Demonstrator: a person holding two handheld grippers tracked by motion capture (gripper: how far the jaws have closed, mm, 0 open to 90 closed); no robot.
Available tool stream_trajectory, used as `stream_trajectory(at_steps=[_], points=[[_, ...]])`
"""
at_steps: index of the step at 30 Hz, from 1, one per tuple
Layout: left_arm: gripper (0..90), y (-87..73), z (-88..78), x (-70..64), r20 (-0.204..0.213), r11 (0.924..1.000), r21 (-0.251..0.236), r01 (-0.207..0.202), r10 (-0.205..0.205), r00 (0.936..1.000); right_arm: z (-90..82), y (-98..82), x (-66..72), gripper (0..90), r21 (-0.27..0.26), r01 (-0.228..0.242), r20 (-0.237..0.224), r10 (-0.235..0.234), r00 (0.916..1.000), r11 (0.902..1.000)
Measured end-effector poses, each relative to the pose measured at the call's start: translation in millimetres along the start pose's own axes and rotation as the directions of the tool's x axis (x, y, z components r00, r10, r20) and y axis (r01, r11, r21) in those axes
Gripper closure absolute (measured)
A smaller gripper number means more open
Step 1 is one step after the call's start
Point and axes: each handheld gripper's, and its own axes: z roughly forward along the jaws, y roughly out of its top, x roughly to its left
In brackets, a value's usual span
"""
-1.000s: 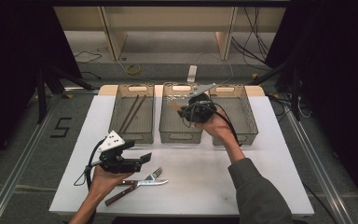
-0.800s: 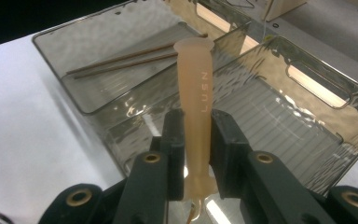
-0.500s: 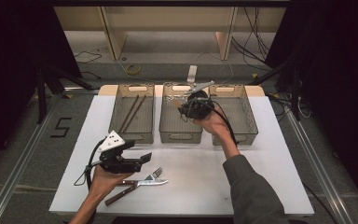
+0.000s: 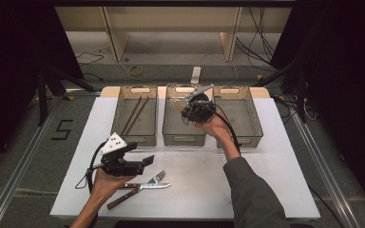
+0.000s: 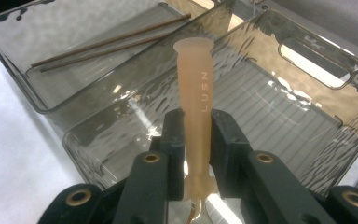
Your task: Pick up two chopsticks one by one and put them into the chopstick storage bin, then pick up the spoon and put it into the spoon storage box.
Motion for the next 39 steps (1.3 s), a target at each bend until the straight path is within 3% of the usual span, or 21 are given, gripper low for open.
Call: stream_trajectory(at_steps=[23, 29, 39], points=[[15.3, 3.5, 2.3, 1.9, 0.000, 0.9997, -0.017, 0.018, -0.018, 0.9998, 10.2, -2.0, -0.3, 76.9, 0.036, -0.012, 0.007, 0.011, 0.9999, 0.9993], [15.3, 4.4, 5.4, 0.5, 0.005, 0.9998, -0.014, 0.011, -0.011, 0.9999, 11.2, -6.0, -4.5, 76.9, 0.051, -0.037, 0.011, 0.037, 0.9993, 0.9980], [15.3, 2.9, -2.6, -1.7, 0.002, 0.9996, -0.028, 0.010, -0.010, 0.9999, 19.1, -7.2, 0.0, 76.7, 0.074, -0.045, 0.020, 0.043, 0.9989, 0.9962]])
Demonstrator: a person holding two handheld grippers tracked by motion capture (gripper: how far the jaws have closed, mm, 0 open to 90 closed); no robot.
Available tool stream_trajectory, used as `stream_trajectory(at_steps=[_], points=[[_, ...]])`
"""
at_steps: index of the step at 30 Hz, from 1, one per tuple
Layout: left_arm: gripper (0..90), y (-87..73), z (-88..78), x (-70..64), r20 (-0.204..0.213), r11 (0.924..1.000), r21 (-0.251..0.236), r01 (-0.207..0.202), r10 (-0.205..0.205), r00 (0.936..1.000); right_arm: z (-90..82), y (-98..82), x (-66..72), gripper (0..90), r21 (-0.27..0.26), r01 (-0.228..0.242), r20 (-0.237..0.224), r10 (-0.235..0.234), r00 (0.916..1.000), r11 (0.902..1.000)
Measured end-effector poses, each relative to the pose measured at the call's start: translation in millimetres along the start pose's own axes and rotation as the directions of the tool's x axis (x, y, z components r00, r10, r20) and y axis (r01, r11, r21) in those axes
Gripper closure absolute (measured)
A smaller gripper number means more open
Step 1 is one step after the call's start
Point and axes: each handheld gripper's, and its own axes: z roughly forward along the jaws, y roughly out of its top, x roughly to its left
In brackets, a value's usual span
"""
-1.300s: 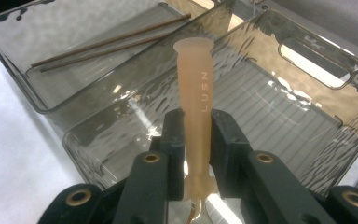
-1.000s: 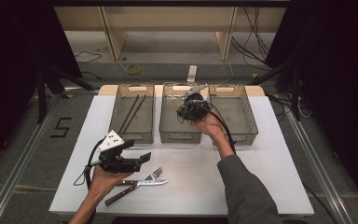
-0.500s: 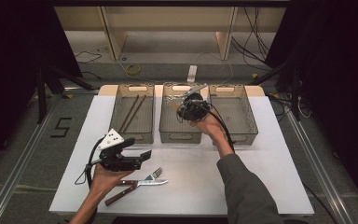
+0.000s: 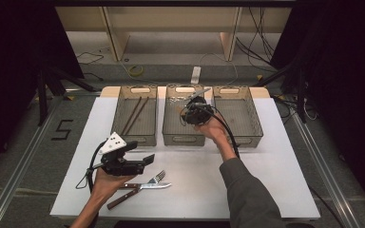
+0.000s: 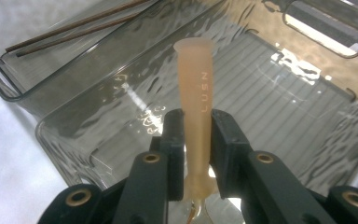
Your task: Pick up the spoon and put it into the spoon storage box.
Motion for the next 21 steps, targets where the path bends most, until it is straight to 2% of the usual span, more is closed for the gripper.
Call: stream_trajectory(at_steps=[4, 6, 9, 10, 14, 21], points=[[15.3, 0.0, 1.6, 1.2, -0.003, 1.0000, 0.002, 0.004, -0.004, 1.0000, 7.6, 1.4, 0.8, 75.8, 0.031, -0.010, -0.003, 0.010, 0.9999, 0.9995], [15.3, 0.4, 2.1, 1.8, 0.001, 1.0000, 0.004, 0.006, -0.006, 1.0000, 10.2, 1.0, -1.0, 74.4, 0.040, -0.032, -0.017, 0.033, 0.9993, 0.9987], [15.3, 0.7, 2.8, 1.5, 0.001, 1.0000, 0.004, 0.005, -0.005, 1.0000, 11.8, 0.1, -2.7, 61.9, 0.044, -0.049, -0.021, 0.050, 0.9985, 0.9978], [15.3, 0.6, 3.3, 1.2, 0.001, 1.0000, 0.004, 0.006, -0.006, 1.0000, 11.6, -0.2, -3.7, 60.7, 0.045, -0.053, -0.022, 0.054, 0.9983, 0.9976], [15.3, 0.7, 2.9, 1.6, -0.001, 1.0000, 0.007, 0.004, -0.004, 1.0000, 4.9, -0.1, -5.8, 53.2, 0.027, -0.073, -0.030, 0.074, 0.9968, 0.9969], [15.3, 0.7, 2.8, 4.9, 0.002, 0.9996, 0.029, 0.007, -0.007, 1.0000, -14.2, 0.5, -4.8, 43.9, -0.014, -0.067, -0.054, 0.066, 0.9964, 0.9976]])
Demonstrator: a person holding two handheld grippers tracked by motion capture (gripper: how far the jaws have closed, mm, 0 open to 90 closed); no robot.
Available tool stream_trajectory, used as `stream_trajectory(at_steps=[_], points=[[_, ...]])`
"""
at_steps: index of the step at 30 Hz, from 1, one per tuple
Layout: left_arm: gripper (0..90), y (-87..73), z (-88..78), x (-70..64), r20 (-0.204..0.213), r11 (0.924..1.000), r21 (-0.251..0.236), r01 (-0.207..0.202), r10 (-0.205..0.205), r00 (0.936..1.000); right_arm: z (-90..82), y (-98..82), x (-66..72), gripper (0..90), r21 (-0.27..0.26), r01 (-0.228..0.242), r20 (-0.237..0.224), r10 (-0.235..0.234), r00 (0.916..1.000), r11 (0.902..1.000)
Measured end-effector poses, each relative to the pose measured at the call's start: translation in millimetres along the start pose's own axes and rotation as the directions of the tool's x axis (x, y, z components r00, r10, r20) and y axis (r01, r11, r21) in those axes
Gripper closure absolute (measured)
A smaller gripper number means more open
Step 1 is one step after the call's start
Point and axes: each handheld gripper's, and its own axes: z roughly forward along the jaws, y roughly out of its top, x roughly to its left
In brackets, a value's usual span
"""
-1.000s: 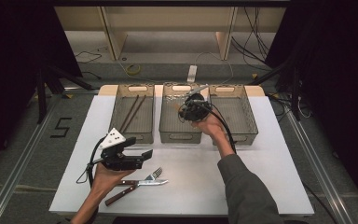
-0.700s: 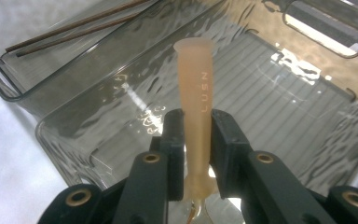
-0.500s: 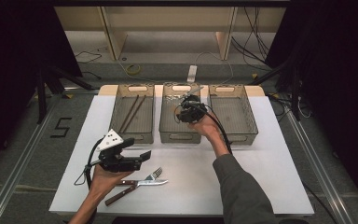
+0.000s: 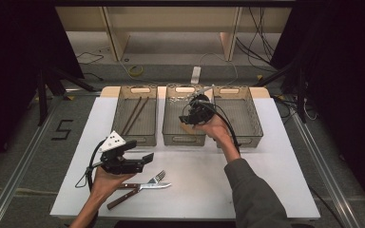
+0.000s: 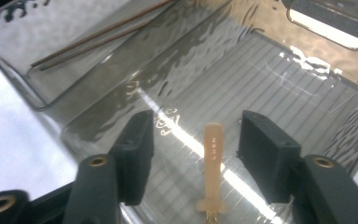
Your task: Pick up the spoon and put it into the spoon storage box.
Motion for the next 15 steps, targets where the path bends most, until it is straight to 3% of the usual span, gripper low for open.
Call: stream_trajectory(at_steps=[10, 15], points=[[15.2, 0.1, 2.2, 5.3, 0.012, 0.9976, 0.068, -0.009, 0.008, 0.9999, -33.5, -17.0, 11.1, 38.1, -0.079, 0.012, -0.047, -0.016, 0.9988, 0.9968], [15.2, 1.1, 3.6, 8.6, 0.018, 0.9932, 0.116, -0.013, 0.011, 0.9998, -48.3, -26.0, 18.5, 35.4, -0.093, 0.046, -0.052, -0.051, 0.9973, 0.9946]])
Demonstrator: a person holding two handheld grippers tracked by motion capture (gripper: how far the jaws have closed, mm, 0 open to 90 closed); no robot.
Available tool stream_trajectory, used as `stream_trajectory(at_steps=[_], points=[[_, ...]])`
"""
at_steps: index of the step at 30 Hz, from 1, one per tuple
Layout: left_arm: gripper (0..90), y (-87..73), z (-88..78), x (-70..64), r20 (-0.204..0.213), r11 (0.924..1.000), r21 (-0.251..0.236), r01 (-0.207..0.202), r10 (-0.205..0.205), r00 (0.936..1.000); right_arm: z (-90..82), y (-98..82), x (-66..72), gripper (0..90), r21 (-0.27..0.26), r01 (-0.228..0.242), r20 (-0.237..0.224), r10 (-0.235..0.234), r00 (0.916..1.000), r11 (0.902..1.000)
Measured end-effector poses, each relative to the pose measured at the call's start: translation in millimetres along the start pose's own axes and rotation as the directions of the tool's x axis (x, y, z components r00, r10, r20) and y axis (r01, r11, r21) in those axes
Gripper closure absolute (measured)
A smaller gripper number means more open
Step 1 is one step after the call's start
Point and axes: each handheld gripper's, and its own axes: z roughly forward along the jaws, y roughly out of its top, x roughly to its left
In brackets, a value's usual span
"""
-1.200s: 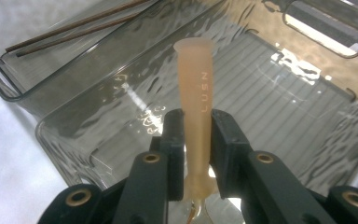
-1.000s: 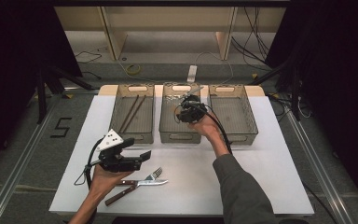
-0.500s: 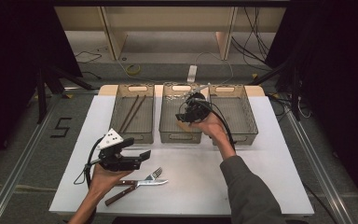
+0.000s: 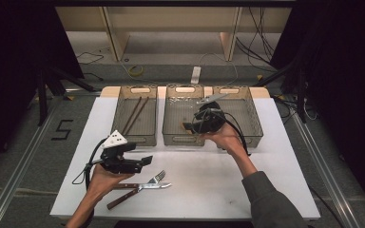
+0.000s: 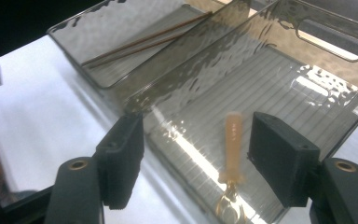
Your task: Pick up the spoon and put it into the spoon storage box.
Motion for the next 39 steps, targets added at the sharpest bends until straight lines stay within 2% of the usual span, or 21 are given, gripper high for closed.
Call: stream_trajectory(at_steps=[6, 10, 15, 18, 20, 25, 28, 31, 34, 39], points=[[15.2, -0.8, 0.6, 2.6, -0.008, 0.9981, 0.059, -0.019, 0.019, 0.9998, -16.4, -14.7, 13.0, 33.6, -0.017, 0.035, -0.008, -0.035, 0.9993, 0.9992], [15.3, 0.1, 1.2, 3.4, -0.017, 0.9949, 0.096, -0.029, 0.031, 0.9994, -26.4, -28.5, 19.5, 33.4, -0.026, 0.040, -0.022, -0.041, 0.9989, 0.9988], [15.3, 1.2, 2.2, 2.5, -0.032, 0.9857, 0.158, -0.059, 0.065, 0.9974, -37.4, -47.4, 25.0, 33.3, -0.046, 0.039, -0.027, -0.040, 0.9988, 0.9982], [15.5, 1.2, 3.0, 2.6, -0.037, 0.9747, 0.212, -0.071, 0.081, 0.9961, -43.0, -57.3, 26.2, 33.1, -0.044, 0.039, -0.020, -0.040, 0.9990, 0.9983], [15.5, 0.7, 3.0, 2.4, -0.042, 0.9648, 0.249, -0.084, 0.097, 0.9944, -46.1, -64.0, 26.8, 33.1, -0.050, 0.032, -0.024, -0.033, 0.9991, 0.9982], [15.9, -0.9, 1.3, 4.1, -0.046, 0.9459, 0.310, -0.097, 0.117, 0.9921, -51.4, -82.5, 29.8, 32.7, -0.036, 0.034, -0.028, -0.035, 0.9990, 0.9988], [16.2, -1.8, 0.5, 6.0, -0.055, 0.9289, 0.354, -0.109, 0.137, 0.9891, -55.0, -92.4, 30.3, 32.5, -0.035, 0.030, -0.028, -0.031, 0.9991, 0.9989], [16.5, -2.6, -0.1, 7.0, -0.049, 0.9172, 0.384, -0.107, 0.136, 0.9895, -59.2, -99.8, 29.3, 32.5, -0.044, 0.014, -0.028, -0.016, 0.9995, 0.9989], [16.8, -3.5, -0.1, 7.7, -0.047, 0.9002, 0.418, -0.123, 0.157, 0.9865, -62.9, -105.7, 28.4, 31.7, -0.052, 0.004, -0.025, -0.006, 0.9997, 0.9986], [17.0, -6.1, 1.3, 8.7, -0.039, 0.8810, 0.456, -0.128, 0.163, 0.9858, -68.6, -114.9, 28.0, 30.2, -0.067, -0.016, -0.022, 0.014, 0.9997, 0.9976]])
